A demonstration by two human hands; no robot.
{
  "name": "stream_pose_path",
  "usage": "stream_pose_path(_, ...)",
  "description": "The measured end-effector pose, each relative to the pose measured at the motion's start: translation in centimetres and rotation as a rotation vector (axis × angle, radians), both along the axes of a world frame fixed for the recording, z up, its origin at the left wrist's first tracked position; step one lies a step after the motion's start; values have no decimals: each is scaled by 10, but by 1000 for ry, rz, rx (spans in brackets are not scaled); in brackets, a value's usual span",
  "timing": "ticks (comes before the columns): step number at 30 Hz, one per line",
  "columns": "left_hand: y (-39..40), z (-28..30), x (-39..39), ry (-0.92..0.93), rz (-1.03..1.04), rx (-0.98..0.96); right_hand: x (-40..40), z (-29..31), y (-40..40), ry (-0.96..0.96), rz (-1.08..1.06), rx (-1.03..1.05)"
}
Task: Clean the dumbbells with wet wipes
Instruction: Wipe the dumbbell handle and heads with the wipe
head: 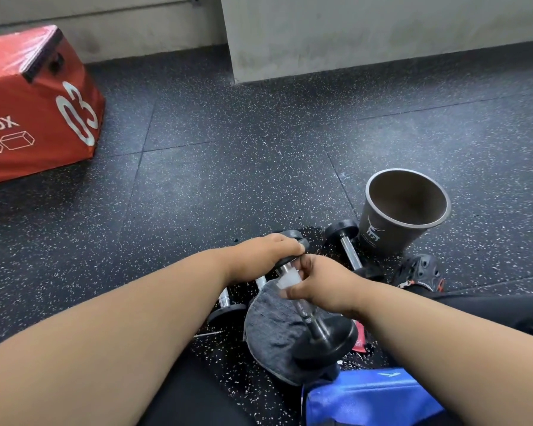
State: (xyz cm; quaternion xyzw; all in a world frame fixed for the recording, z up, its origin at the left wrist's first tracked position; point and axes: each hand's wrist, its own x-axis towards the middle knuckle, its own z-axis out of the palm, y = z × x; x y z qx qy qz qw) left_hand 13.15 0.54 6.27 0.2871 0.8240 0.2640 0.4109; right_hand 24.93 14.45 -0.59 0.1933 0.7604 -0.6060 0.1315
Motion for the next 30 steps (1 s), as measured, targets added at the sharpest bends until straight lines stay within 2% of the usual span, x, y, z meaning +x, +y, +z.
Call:
stream_pose_path(9,-2,0,-2,-11,7,-60,9,12,21,-173,241,57)
stream_pose_path(17,-5,-3,-3,-23,5,-59,11,13,29,-207,490,144)
stream_pose_path(23,-6,-2,-4,-28,9,-67,18,16,28,-293,502,126)
stream_pose_path(27,-6,0,-3,-20,13,-61,21,12,26,-268,404,78)
stream_pose_path(30,-6,1,-2,-21,15,-61,21,12,26,-260,326,-38)
